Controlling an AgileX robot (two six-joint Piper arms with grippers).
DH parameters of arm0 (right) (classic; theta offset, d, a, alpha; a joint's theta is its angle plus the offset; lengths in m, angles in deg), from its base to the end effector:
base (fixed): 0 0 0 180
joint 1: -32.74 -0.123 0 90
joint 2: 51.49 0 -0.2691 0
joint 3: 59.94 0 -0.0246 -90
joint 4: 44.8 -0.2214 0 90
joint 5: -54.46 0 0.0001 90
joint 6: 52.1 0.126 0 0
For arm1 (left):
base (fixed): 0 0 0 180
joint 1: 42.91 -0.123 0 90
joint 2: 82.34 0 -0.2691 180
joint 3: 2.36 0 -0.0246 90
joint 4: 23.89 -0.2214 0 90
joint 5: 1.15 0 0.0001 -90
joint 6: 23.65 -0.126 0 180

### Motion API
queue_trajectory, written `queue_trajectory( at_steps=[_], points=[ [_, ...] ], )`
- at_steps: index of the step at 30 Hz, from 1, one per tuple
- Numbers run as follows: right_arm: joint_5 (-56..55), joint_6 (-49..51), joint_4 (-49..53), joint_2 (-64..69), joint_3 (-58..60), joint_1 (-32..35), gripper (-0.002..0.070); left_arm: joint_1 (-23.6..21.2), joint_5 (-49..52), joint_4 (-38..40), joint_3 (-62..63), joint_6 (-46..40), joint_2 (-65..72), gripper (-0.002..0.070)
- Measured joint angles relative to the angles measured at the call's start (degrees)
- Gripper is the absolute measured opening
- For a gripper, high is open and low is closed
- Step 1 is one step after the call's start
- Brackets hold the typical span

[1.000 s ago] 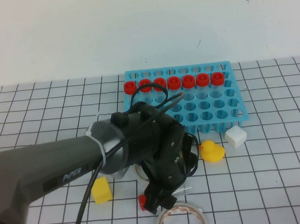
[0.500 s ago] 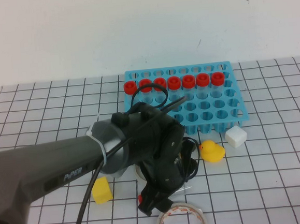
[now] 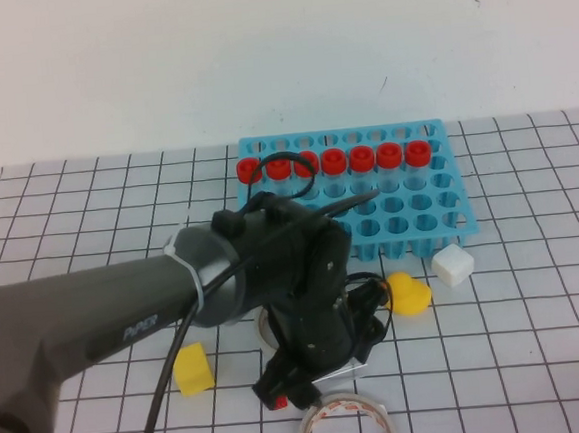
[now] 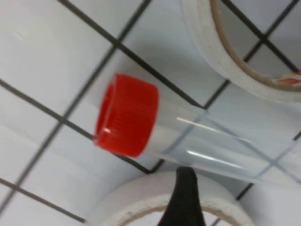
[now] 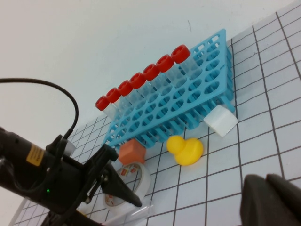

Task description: Place the test tubes

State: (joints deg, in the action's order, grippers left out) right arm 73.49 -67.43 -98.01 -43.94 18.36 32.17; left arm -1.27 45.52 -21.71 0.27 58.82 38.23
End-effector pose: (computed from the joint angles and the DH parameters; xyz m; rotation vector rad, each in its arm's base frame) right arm 0.0725 0.0337 0.1829 0.3405 1.7145 0.7004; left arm 0.2797 -0.2533 0.1512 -1.0848 2.8177 -0.3824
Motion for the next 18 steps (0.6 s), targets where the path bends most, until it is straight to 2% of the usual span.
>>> queue_trajectory(
  at_steps=[5,11,18],
  points=[
    [0.0,0.0,0.0,0.0,0.0,0.0,-0.0001,-1.8,4.4,0.3,0.0,-7.5,0.0,0.0516],
    [0.0,-0.1,0.0,0.0,0.0,0.0,-0.0001,-3.9,5.1,2.8,0.1,-18.3,0.0,0.0516],
    [0.0,-0.1,0.0,0.0,0.0,0.0,-0.0001,-4.1,6.4,2.5,2.7,-32.9,0.7,0.0516]
  ],
)
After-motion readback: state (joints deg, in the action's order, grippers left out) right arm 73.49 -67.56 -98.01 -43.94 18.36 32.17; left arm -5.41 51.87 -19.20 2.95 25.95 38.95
